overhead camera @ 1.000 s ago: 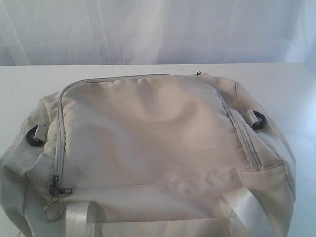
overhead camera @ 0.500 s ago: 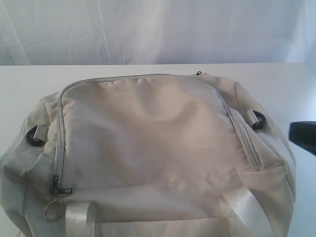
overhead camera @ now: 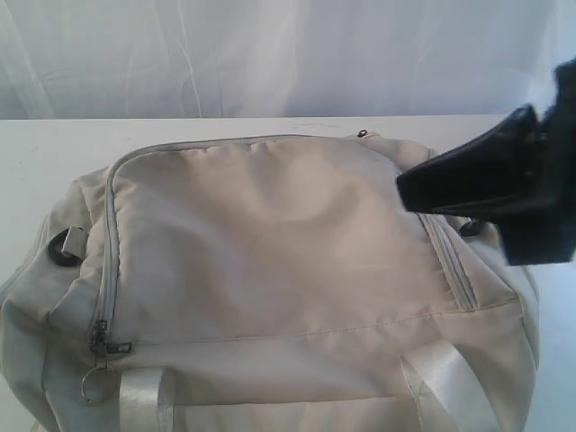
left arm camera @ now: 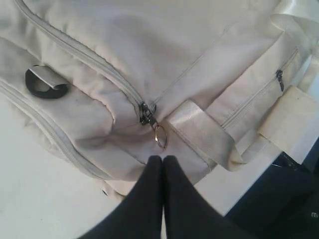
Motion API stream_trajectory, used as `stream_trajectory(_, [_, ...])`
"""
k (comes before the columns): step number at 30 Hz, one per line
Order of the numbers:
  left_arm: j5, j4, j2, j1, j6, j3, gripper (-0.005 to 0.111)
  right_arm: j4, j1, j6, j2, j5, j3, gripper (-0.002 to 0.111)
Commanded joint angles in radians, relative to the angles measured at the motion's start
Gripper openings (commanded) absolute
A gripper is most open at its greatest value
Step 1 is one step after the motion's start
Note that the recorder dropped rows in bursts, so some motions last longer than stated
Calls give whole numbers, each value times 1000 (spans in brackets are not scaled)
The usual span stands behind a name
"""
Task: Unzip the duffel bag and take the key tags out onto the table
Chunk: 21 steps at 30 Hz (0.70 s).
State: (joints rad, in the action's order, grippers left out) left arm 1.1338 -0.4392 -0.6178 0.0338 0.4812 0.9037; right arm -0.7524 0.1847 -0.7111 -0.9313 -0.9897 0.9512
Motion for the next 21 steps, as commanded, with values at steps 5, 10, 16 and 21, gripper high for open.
stream_trajectory(5, [87, 8, 11, -5, -26, 4, 0, 457, 465, 349, -325, 48, 207, 0])
stream_trajectory(10, [87, 124, 11, -5, -106, 4, 0, 487, 687, 379, -532, 165, 304, 0])
stream_trajectory(16, [87, 225, 11, -5, -171, 4, 0, 479, 761, 412, -712, 301, 363, 3])
stream_trajectory(21, [87, 220, 11, -5, -171, -28, 0, 454, 793, 438, -789, 324, 383, 28])
